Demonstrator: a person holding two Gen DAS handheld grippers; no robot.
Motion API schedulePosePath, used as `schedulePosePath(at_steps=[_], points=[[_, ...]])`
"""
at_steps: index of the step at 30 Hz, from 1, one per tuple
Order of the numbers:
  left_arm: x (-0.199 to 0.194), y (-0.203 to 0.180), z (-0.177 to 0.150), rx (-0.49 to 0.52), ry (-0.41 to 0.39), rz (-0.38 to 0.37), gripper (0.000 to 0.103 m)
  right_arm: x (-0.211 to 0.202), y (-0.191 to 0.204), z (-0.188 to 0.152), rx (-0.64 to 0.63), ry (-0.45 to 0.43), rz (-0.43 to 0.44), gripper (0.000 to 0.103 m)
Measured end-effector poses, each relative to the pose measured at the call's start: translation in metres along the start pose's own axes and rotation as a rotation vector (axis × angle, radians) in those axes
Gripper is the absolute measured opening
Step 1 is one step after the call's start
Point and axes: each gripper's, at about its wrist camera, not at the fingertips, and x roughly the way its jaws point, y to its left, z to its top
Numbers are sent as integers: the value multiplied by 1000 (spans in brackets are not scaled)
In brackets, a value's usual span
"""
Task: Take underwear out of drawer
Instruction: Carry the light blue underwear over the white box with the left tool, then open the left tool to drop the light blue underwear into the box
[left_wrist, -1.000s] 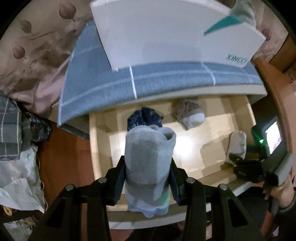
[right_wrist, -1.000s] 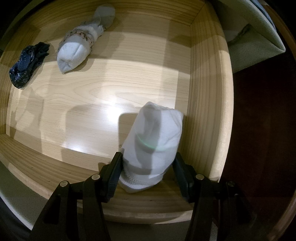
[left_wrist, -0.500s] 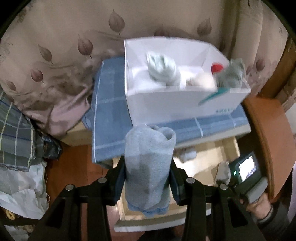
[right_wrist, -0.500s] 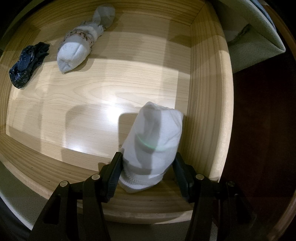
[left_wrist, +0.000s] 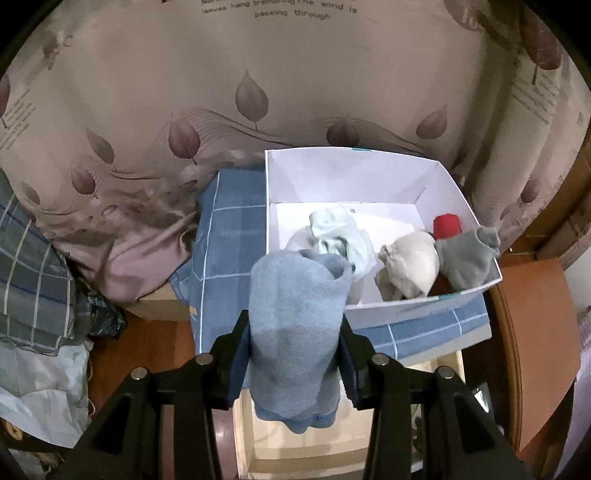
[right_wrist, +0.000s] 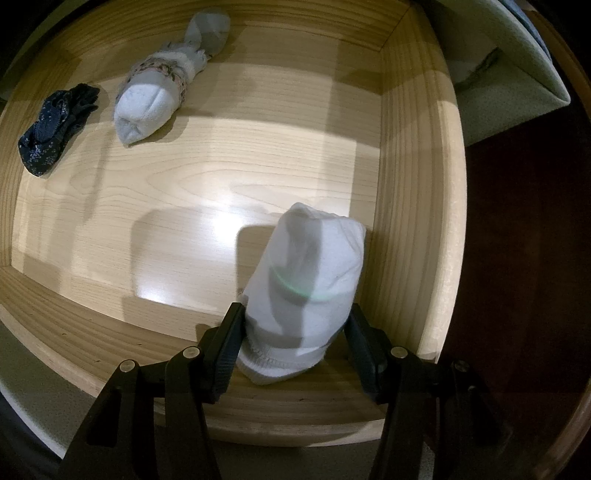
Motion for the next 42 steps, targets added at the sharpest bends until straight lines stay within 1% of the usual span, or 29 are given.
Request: schedulePosePath(at_steps=[3,11,18,22,26,32,41,42], points=[[10,-6,13,11,-2,25,43,0,-2,-1,0,-1,1,52],[44,-19,41,33,25,43,43,1,-5,-2,-5,-2,1,52],[61,-26,60,24,5,43,43,-1,-8,-3,-5,-3,2,52],[76,-28,67,19,7,75,43,-1,-7,-3,-2,-2,1,52],[91,-27,67,25,21,106,43,-3,-9,-3,-2,-1,-2,52],[107,-25,56,40,57,113,43,-3,-9,-4,-1,2,-9,52],[97,-21,50,11,53,79,48,-3,-9,-4,1,5,-15,52],[96,-20,50,11,55,73,52,-3,-10,-4,1,5,-15,52]])
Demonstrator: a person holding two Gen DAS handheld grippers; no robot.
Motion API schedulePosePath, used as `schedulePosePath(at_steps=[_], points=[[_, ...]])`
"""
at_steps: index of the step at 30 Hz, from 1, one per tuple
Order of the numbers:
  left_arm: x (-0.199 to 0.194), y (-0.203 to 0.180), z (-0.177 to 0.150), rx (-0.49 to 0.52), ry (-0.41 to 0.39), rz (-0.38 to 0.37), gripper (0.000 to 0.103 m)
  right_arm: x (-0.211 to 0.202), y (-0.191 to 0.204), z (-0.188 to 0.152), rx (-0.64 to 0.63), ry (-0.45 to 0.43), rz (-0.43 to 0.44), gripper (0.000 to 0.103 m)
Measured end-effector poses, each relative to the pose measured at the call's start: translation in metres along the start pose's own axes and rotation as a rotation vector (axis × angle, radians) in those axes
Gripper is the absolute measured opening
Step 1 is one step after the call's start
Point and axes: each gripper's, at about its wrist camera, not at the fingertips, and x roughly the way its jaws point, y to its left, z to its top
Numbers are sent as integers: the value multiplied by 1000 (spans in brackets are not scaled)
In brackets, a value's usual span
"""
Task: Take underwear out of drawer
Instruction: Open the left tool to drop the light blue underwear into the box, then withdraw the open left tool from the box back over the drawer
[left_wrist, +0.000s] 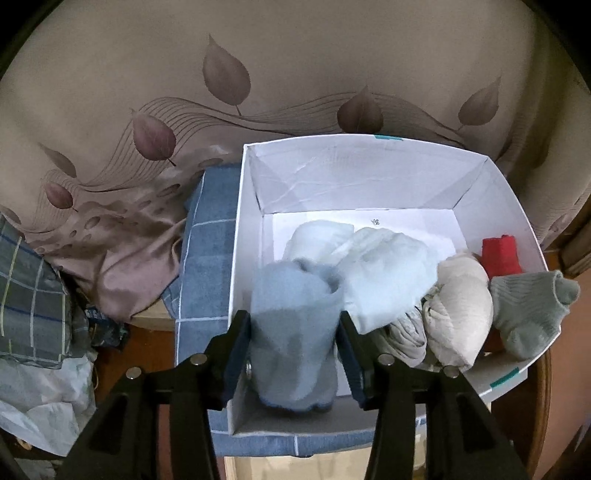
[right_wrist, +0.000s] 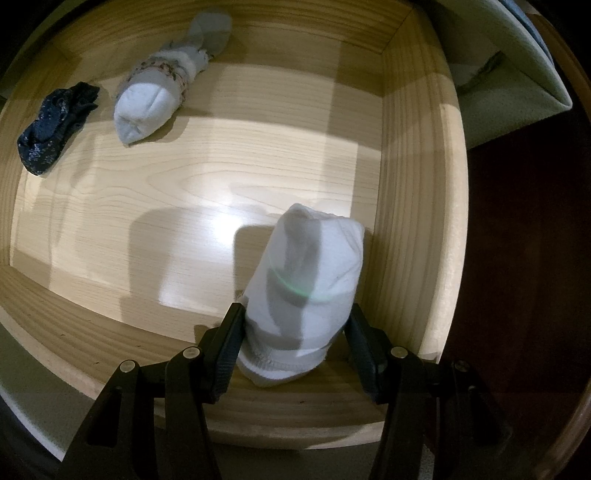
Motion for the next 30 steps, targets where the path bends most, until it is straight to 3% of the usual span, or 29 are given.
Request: schedulePosePath(at_steps=[7,15,22,30], points=[[-18,6,-6,-17,-4,-50,56,0,4,0,3,3,-4,52],[-49,10,-24,9,-56,-26,56,0,5,1,2,3,-6,51],[-70,15,-62,28,-50,-53,56,1,6,1,2,5,-9,51],[-62,15,-118,68,-63,-12,56,0,8,0,3,8,-15,51]])
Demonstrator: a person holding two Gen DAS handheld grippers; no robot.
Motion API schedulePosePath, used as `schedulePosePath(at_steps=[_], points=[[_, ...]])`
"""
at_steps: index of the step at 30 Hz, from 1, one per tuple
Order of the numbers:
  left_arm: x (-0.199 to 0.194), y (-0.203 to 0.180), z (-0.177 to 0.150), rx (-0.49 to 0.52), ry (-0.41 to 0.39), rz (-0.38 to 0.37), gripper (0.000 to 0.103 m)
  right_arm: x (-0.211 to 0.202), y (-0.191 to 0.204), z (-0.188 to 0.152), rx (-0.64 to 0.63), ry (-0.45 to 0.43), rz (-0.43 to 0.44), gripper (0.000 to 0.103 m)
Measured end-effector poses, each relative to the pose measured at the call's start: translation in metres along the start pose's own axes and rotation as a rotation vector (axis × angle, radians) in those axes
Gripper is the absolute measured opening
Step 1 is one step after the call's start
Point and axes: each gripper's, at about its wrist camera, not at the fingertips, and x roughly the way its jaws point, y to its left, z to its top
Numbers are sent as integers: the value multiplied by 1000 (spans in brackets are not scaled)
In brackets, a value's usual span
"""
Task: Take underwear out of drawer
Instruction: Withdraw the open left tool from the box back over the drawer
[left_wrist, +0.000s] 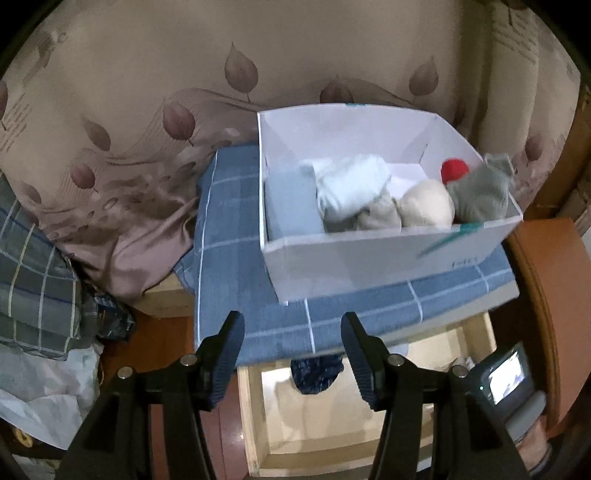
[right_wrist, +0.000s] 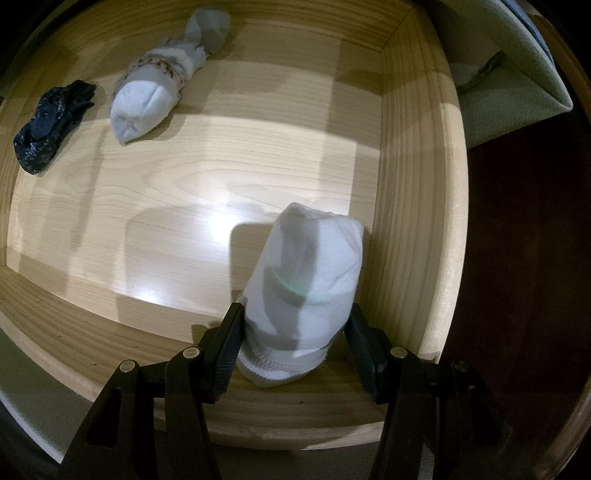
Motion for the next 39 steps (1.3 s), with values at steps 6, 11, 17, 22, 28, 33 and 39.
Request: schedulePosePath(at_steps=[6,11,17,22,28,33,39], points=[[20,-5,-41,6,1,29,56,0,0,0,0,0,-1,51],[44,-6,-72,-40,62,-22,56,0,1,0,1,0,-4,51],[72,-8,-105,-92,130,-37,56,0,1,0,1,1,-5,51],[92,-9,-125,-139,184,-43,56,-1,1,-1,2,-1,-3,50],[102,-16,-140,-157,196,-50,56,0,-3,-3,9,-8,0,49],[111,-23,-150,-144,233,-47,56,0,-6,-5,20,-17,10,48],[111,-27,-152,-117,223,-35,56,-3,-13,-9,41,-32,23,47]])
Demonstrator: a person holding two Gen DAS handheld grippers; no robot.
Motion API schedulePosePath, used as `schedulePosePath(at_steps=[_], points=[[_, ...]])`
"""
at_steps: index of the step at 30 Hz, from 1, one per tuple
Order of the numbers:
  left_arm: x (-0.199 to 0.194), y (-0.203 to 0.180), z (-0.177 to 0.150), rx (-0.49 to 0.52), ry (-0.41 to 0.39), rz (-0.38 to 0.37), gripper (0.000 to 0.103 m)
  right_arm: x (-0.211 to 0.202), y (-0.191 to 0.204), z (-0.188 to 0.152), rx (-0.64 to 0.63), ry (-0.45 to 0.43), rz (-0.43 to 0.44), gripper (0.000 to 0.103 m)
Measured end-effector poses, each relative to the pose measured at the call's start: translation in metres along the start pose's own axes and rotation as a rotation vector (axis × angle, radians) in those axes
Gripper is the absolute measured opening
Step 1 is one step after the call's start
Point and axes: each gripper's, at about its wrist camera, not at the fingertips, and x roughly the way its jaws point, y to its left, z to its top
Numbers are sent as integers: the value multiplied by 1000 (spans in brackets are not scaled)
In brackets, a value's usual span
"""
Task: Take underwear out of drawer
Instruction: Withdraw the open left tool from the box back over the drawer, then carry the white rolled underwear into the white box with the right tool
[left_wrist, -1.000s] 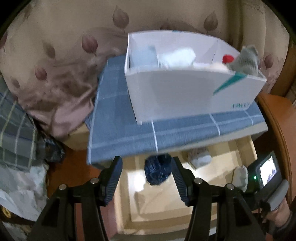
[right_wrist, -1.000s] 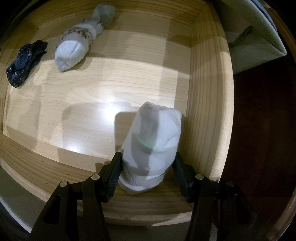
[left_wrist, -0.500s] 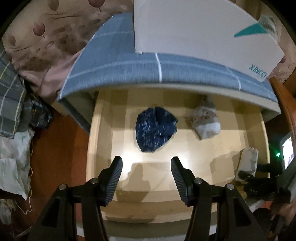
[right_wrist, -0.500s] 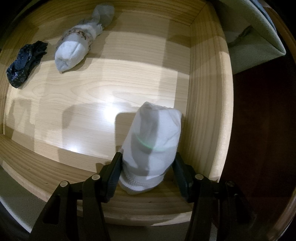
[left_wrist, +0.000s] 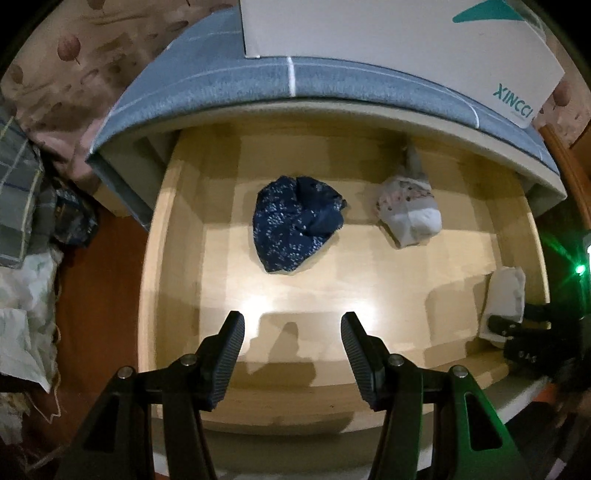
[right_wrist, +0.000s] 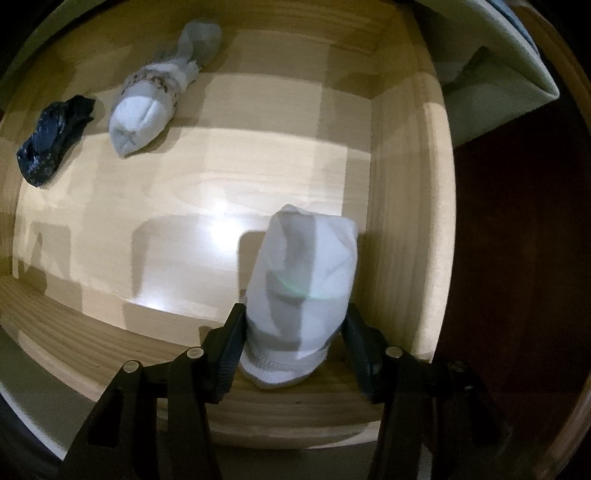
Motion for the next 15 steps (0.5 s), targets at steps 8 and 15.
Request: schedulePosePath(at_steps=[8,15], points=[[-4,18,0,-101,-27,-23,56,-4,-19,-4,53,-40,59,43],[-2,25,-2,-132,-25,5,56,-9,-35,-10,77,-75,111,40]])
